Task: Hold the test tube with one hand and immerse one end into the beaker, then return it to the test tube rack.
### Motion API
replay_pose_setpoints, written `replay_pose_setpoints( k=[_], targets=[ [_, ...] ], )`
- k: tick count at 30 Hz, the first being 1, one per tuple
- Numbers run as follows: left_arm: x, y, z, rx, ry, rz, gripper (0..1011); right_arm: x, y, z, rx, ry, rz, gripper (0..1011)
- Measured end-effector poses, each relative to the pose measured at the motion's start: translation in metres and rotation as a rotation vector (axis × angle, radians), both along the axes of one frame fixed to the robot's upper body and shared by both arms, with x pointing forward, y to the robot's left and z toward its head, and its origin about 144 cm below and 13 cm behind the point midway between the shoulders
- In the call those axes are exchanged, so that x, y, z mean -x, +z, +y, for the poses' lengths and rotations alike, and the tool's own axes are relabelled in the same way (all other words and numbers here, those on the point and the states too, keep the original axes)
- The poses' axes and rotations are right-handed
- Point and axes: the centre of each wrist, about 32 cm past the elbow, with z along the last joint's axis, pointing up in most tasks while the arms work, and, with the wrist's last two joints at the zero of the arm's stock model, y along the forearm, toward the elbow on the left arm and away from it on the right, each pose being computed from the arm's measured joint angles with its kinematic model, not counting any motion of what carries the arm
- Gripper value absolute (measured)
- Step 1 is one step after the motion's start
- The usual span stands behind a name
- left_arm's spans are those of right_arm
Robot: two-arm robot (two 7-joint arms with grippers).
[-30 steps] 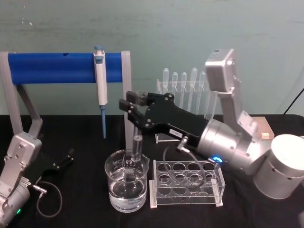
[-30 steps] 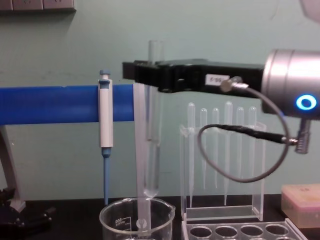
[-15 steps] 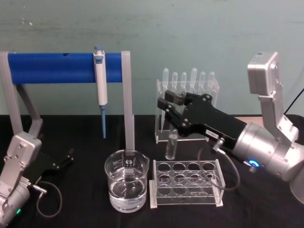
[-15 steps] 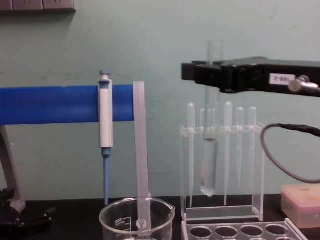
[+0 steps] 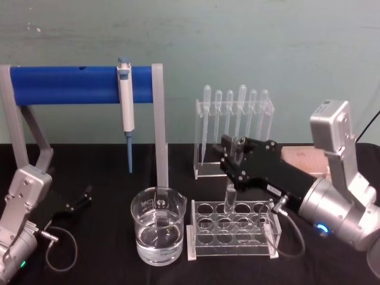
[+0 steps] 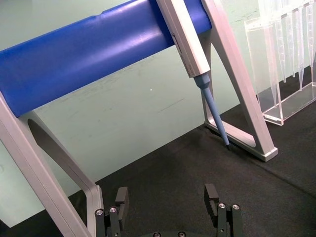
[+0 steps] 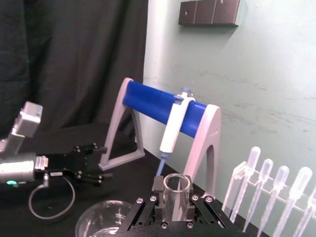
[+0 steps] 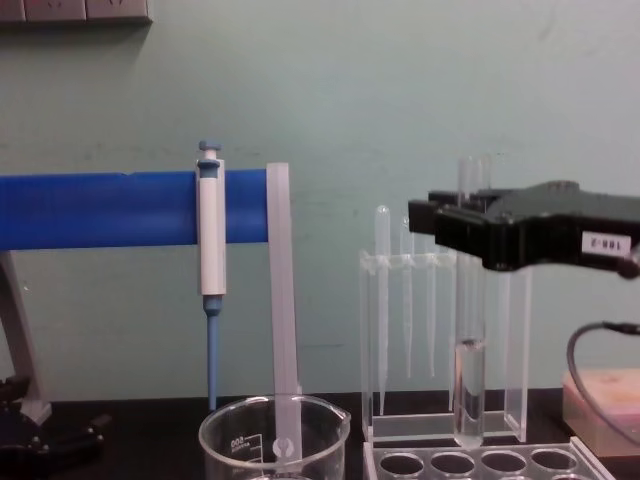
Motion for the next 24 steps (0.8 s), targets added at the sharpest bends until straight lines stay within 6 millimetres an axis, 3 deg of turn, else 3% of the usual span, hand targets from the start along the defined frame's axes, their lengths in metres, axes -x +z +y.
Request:
replay_pose_setpoints(
  k=[10, 24],
  targets=[
    [0.0, 0.0, 0.0, 0.0, 0.0, 0.0, 1000, -0.004, -0.022, 0.002, -0.018, -0.017, 0.016, 217],
    [0.0, 0.0, 0.0, 0.0, 0.0, 0.0, 1000, -0.007, -0.036, 0.005, -0.02, -0.021, 0.055, 217]
  ],
)
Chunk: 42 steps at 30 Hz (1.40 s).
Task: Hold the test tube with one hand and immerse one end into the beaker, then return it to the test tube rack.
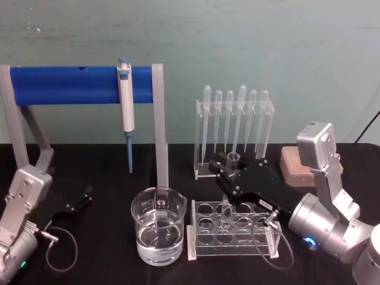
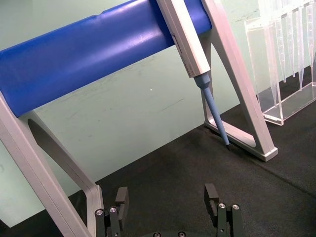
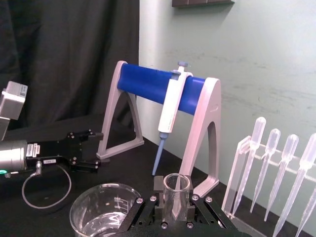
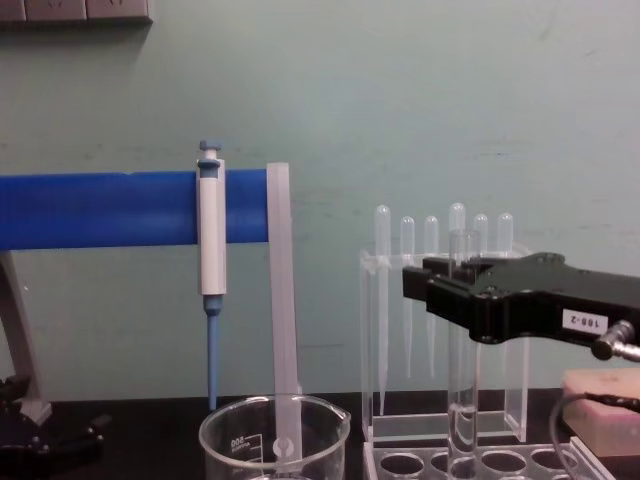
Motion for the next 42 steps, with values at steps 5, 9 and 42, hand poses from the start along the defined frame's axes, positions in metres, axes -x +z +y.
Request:
replay_pose_setpoints(
  k=[5, 9, 42],
  targets=[
    [0.0, 0.0, 0.0, 0.0, 0.0, 0.0, 1000, 0.0, -0.007, 0.0, -0.002, -0.006, 0.018, 217],
    [0.0, 0.0, 0.0, 0.0, 0.0, 0.0, 1000, 0.001, -0.012, 0.001, -0.005, -0.009, 0.029, 217],
    [0.0, 0.0, 0.0, 0.0, 0.0, 0.0, 1000, 0.007, -0.036, 0.005, 0.013, -0.018, 0.045, 435]
  ],
)
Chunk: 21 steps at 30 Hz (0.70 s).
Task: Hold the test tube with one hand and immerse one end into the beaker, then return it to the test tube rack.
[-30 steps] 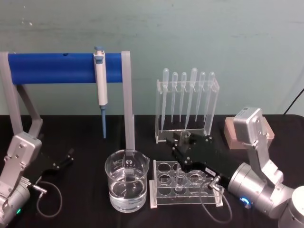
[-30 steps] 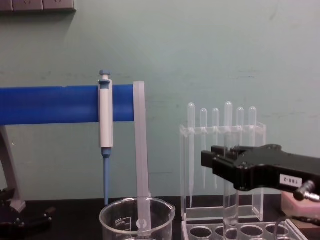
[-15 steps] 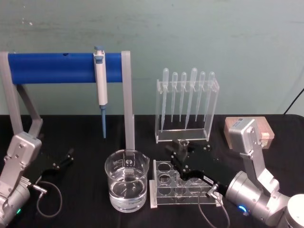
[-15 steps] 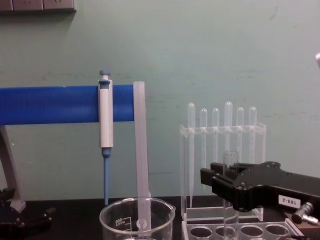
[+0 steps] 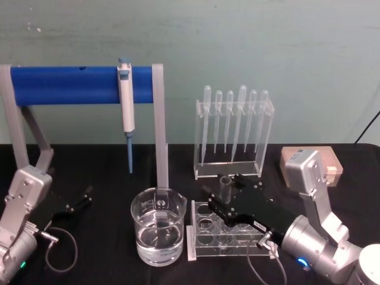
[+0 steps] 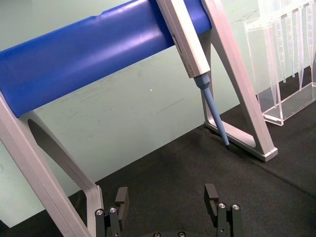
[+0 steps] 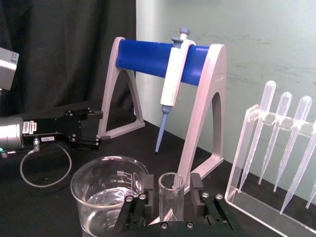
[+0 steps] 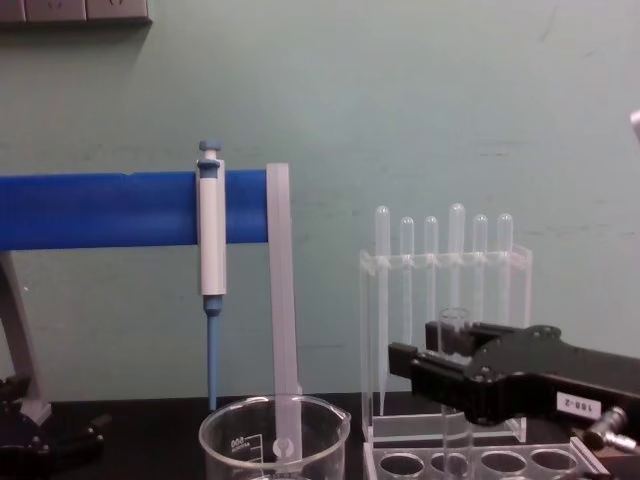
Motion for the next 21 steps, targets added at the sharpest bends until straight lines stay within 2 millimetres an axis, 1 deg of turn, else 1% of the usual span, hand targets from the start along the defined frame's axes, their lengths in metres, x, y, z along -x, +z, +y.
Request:
replay_pose_setpoints(
  k=[1, 4, 5, 6, 7, 8, 9, 10, 11, 12, 13, 15, 16, 17, 18, 20, 21],
  targets=[
    [0.0, 0.0, 0.0, 0.0, 0.0, 0.0, 1000, 0.0, 0.003, 0.0, -0.001, 0.002, -0.005, 496],
    [0.0, 0.0, 0.0, 0.0, 0.0, 0.0, 1000, 0.001, 0.01, 0.0, -0.003, 0.003, -0.017, 568],
    [0.0, 0.0, 0.0, 0.0, 0.0, 0.0, 1000, 0.001, 0.01, 0.0, -0.003, 0.003, -0.017, 568],
    [0.0, 0.0, 0.0, 0.0, 0.0, 0.0, 1000, 0.003, 0.016, -0.001, -0.007, 0.004, -0.03, 637],
    [0.0, 0.0, 0.0, 0.0, 0.0, 0.0, 1000, 0.003, 0.016, -0.001, -0.007, 0.004, -0.03, 678],
    [0.0, 0.0, 0.0, 0.0, 0.0, 0.0, 1000, 0.003, 0.018, -0.002, -0.01, 0.002, -0.037, 678],
    [0.0, 0.0, 0.0, 0.0, 0.0, 0.0, 1000, 0.004, 0.023, -0.004, -0.017, 0.001, -0.048, 736],
    [0.0, 0.0, 0.0, 0.0, 0.0, 0.0, 1000, 0.005, 0.027, -0.005, -0.026, 0.0, -0.06, 765],
    [0.0, 0.0, 0.0, 0.0, 0.0, 0.0, 1000, 0.005, 0.029, -0.006, -0.03, -0.002, -0.066, 765],
    [0.0, 0.0, 0.0, 0.0, 0.0, 0.0, 1000, 0.006, 0.032, -0.008, -0.037, -0.006, -0.076, 830],
    [0.0, 0.0, 0.0, 0.0, 0.0, 0.0, 1000, 0.007, 0.037, -0.011, -0.045, -0.015, -0.09, 865],
    [0.0, 0.0, 0.0, 0.0, 0.0, 0.0, 1000, 0.008, 0.041, -0.015, -0.052, -0.026, -0.102, 895],
    [0.0, 0.0, 0.0, 0.0, 0.0, 0.0, 1000, 0.009, 0.044, -0.019, -0.057, -0.042, -0.113, 934],
    [0.0, 0.0, 0.0, 0.0, 0.0, 0.0, 1000, 0.009, 0.044, -0.019, -0.057, -0.042, -0.113, 950],
    [0.0, 0.0, 0.0, 0.0, 0.0, 0.0, 1000, 0.01, 0.046, -0.024, -0.061, -0.062, -0.12, 978],
    [0.0, 0.0, 0.0, 0.0, 0.0, 0.0, 1000, 0.011, 0.047, -0.03, -0.063, -0.089, -0.124, 1003],
    [0.0, 0.0, 0.0, 0.0, 0.0, 0.0, 1000, 0.012, 0.047, -0.035, -0.063, -0.121, -0.127, 1002]
  ],
)
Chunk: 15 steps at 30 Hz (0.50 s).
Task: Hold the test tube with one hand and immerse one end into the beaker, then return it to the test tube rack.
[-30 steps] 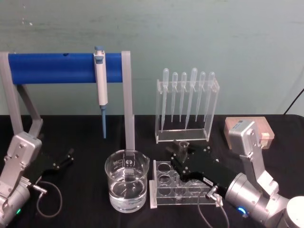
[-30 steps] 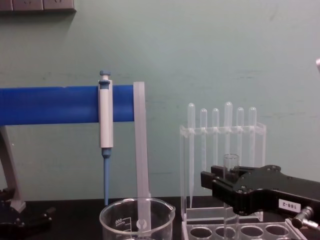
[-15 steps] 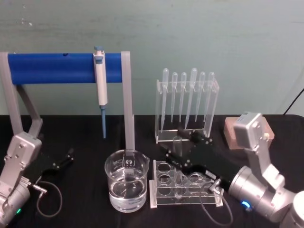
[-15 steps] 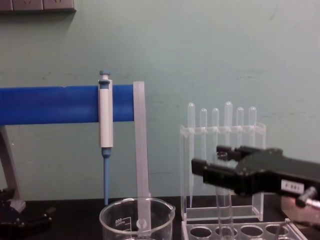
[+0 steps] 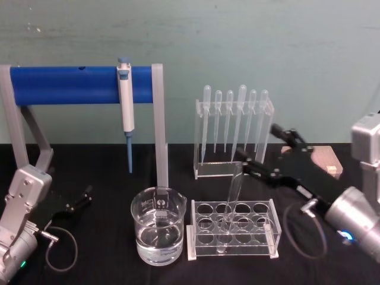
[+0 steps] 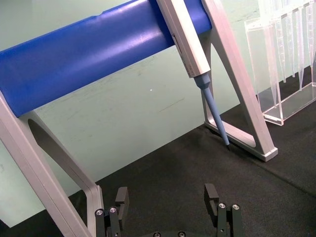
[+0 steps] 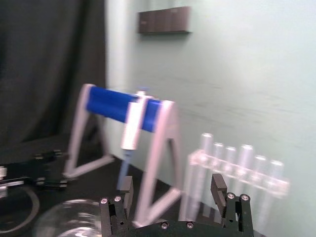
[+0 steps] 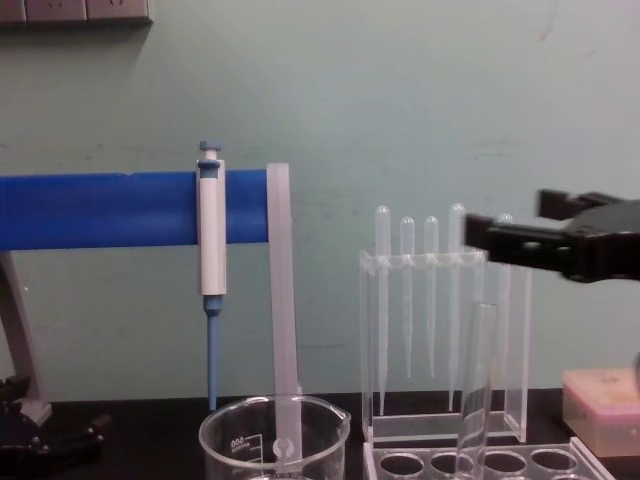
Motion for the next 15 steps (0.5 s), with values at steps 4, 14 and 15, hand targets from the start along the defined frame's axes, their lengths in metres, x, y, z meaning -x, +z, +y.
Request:
replay_pose_setpoints(
  k=[4, 14, 15],
  targets=[
    [0.0, 0.0, 0.0, 0.0, 0.0, 0.0, 1000, 0.004, -0.003, -0.016, 0.002, -0.09, 0.004, 1002],
    [0.0, 0.0, 0.0, 0.0, 0.0, 0.0, 1000, 0.013, -0.029, -0.05, -0.009, -0.315, 0.058, 1003],
    [0.0, 0.0, 0.0, 0.0, 0.0, 0.0, 1000, 0.013, -0.032, -0.051, 0.003, -0.328, 0.065, 1003]
  ],
)
